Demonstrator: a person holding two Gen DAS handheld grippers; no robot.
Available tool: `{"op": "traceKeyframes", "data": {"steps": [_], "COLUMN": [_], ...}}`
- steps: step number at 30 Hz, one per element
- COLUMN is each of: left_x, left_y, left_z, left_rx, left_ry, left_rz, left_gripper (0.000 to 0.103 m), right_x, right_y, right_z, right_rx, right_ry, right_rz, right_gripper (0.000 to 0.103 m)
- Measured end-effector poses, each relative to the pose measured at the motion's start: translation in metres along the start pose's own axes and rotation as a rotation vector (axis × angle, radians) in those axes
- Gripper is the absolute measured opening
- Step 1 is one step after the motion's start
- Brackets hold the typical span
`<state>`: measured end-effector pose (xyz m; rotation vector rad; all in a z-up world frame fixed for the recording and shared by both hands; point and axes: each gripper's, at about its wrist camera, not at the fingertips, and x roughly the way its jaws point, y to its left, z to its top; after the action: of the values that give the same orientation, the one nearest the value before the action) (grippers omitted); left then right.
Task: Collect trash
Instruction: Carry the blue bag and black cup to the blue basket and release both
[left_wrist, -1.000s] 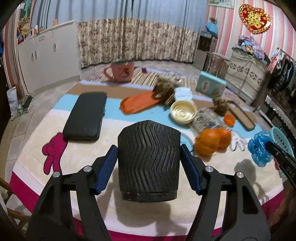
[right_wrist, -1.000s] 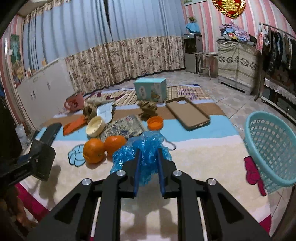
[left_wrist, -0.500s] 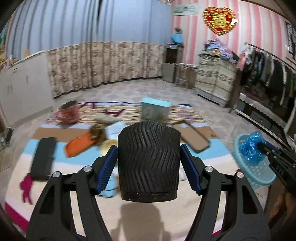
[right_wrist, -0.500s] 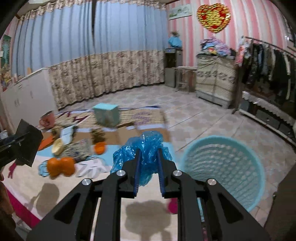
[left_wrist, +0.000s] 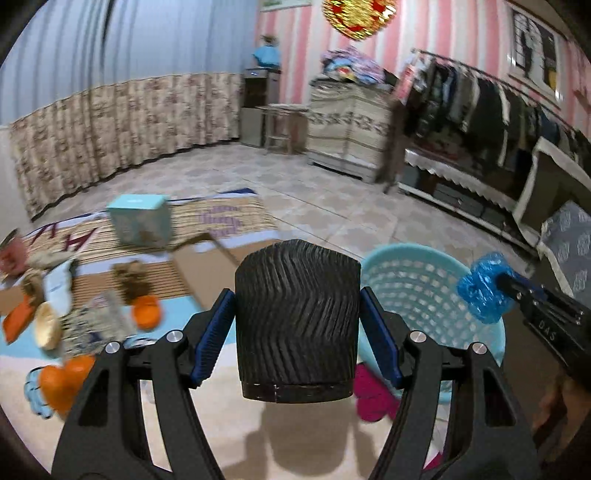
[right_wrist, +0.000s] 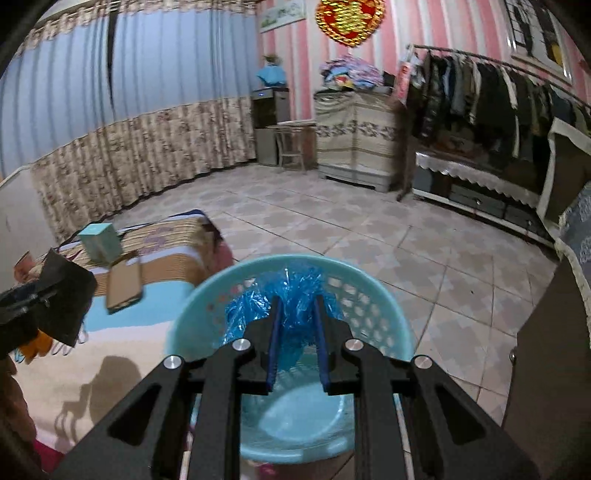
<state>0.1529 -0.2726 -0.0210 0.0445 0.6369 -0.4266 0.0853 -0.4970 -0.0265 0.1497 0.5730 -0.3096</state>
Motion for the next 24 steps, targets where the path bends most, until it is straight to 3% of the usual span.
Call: {"op": "traceKeyframes", "data": {"steps": [9, 17, 24], "left_x": [0.045, 0.064, 0.064], "left_y": [-0.048, -0.076, -0.078], "left_z": [0.003, 0.013, 0.022], "left_rx": [0.060, 0.093, 0.110], "left_ry": [0.035, 0.022, 0.004], "left_rz": [-0.059, -0.115, -0.102], "left_gripper": [0.067, 0.067, 0.074], "right_x": [0.028, 0.038, 0.043], "right_y": [-0.038, -0.037, -0.034], "right_z": [-0.003, -0.008, -0.014], "right_rx": [0.053, 0.066, 0.057], "right_ry": [0.012, 0.026, 0.035], "right_rz": [-0.048, -0.056, -0.060], "right_gripper": [0.017, 0.017, 0.017]}}
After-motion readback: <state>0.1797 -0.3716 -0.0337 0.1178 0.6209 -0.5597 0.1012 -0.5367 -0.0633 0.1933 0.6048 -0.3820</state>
